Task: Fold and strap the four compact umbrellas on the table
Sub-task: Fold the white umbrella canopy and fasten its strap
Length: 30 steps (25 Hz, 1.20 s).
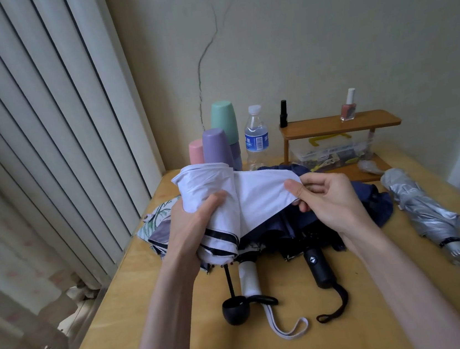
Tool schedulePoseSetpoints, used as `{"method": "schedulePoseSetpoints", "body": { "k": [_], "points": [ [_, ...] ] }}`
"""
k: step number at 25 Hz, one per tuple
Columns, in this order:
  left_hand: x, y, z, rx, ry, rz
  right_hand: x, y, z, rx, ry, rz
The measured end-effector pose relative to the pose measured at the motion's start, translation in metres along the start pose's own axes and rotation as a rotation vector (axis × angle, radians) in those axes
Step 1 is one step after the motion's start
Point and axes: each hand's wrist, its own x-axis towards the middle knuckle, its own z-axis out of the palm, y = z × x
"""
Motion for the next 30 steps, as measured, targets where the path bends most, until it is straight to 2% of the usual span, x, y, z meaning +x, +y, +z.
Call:
{"method": "schedulePoseSetpoints", "body": {
  "k": [4, 9, 14, 19, 22, 24, 27, 28, 30],
  "points": [
    [0.001, 0.000, -0.001, -0.013, -0.003, 0.003, 0.000, 0.005, 0.005, -0.012, 0.041, -0.006],
    [0.001, -0.002, 0.003, 0.018, -0.055, 0.085, -0.004, 0.002, 0.014, 0.078, -0.034, -0.041],
    [0.001, -0.005, 0.007, 0.010, -0.081, 0.102, -0.005, 0.004, 0.016, 0.023, 0.125, -0.017],
    [0.003, -0.005, 0.004, -0.040, -0.052, 0.069, -0.006, 0.004, 0.019, 0.177, 0.155, 0.074],
    [0.007, -0.003, 0.001, -0.223, 0.054, -0.005, -0.004, -0.001, 0.014, 0.386, 0.049, 0.082],
    [0.010, -0.001, 0.002, -0.425, 0.139, -0.013, -0.009, -0.005, 0.020, 0.271, -0.147, 0.021],
    [0.007, 0.002, 0.009, -0.614, 0.243, 0.019, -0.023, 0.005, 0.041, -0.236, -0.436, -0.145],
    [0.004, 0.004, 0.012, -0.657, 0.279, 0.020, -0.025, 0.010, 0.045, -0.344, -0.451, -0.178],
    [0.001, 0.007, 0.017, -0.754, 0.336, 0.000, -0.029, 0.014, 0.049, -0.387, -0.403, -0.213]
  ]
}}
